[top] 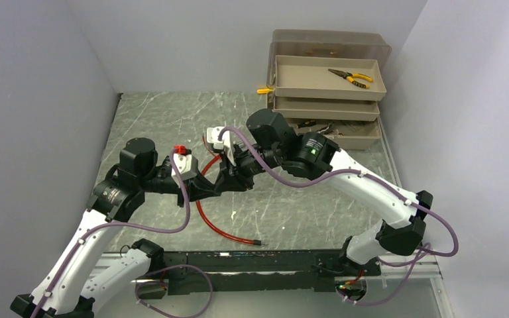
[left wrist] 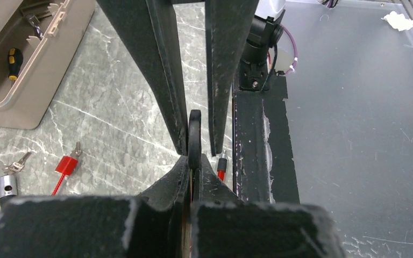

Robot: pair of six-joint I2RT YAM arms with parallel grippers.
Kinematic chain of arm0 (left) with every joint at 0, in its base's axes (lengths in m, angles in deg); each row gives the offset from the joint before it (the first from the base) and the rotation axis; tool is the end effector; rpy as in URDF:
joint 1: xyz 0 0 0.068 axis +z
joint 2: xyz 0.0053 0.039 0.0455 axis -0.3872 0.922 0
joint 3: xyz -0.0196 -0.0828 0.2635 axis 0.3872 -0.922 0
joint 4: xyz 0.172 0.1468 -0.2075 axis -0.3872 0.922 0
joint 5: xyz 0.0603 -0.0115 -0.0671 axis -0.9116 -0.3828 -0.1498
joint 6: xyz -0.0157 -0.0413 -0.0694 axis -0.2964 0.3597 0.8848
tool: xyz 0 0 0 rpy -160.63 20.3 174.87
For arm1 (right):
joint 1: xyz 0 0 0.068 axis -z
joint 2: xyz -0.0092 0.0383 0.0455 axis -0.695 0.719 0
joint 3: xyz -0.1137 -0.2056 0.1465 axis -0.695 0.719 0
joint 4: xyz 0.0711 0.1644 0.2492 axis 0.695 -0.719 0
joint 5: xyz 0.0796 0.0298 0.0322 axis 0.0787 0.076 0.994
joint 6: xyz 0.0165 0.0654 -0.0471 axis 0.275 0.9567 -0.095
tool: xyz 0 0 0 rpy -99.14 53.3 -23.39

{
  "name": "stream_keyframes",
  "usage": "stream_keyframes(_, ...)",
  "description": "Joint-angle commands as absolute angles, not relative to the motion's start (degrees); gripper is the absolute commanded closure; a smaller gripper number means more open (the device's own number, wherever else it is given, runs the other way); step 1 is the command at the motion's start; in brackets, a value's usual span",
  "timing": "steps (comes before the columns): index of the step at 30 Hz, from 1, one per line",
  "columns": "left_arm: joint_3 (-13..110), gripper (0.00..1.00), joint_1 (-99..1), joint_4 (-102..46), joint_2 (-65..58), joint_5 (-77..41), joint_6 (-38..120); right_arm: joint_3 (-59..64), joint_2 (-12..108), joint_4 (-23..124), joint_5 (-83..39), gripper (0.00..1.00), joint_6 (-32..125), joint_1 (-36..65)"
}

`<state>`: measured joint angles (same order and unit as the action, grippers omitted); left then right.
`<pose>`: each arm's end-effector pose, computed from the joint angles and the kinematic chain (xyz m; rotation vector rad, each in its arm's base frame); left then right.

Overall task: Unlock with the key
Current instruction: Pick up the key from the center of the board.

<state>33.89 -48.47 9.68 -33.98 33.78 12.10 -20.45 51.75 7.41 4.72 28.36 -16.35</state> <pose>0.1579 -0.1450 0.3823 1.2933 1.4145 -1.1231 0.1534 0.3518 0.4408 -1.5821 1.5343 1.1326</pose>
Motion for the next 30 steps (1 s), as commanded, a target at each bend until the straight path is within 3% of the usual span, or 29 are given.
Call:
stream_keyframes(1, 36.45, 1.00, -48.60, 8.74, -34.06, 34.75, 11.57, -22.51, 52.29, 7.38, 2.54, 0.85, 26.83, -17.27)
stream_keyframes(3, 36.55, 1.00, -48.62, 8.85, -34.01, 34.62, 11.58, -22.54, 52.39, 7.52, 1.83, 1.00, 26.82, -17.47)
stream_keyframes(5, 36.51, 0.99, -48.59, 9.23, -34.06, 33.98, 11.10, -21.59, 51.58, 8.77, 0.52, 1.00, 27.43, -17.32)
stream_keyframes(6, 36.63, 0.88, -48.59, 9.61, -34.06, 33.43, 10.78, -20.64, 50.87, 9.58, -0.33, 1.00, 27.70, -17.35)
stream_keyframes(9, 36.59, 0.34, -48.57, 10.72, -34.33, 29.57, 10.49, -16.94, 48.39, 12.19, -4.28, 1.00, 28.59, -17.27)
stream_keyframes(12, 36.43, 0.17, -47.56, 11.98, -34.32, 23.37, 10.39, -12.41, 45.37, 14.83, -7.12, 1.00, 30.29, -16.10)
stream_keyframes(18, 35.17, 0.01, -36.07, 13.83, -30.95, 15.12, 12.07, -1.88, 36.50, 22.39, -7.74, 1.00, 36.50, -9.78)
stream_keyframes(23, 34.09, 0.01, -26.72, 14.53, -22.70, 11.46, 4.15, 5.45, 30.57, 27.17, -7.51, 1.00, 40.76, -4.74)
stream_keyframes(30, 38.69, 0.01, -23.10, 10.91, -0.50, -4.60, -1.59, 12.44, 25.56, 32.92, -6.71, 1.00, 45.34, -3.56)
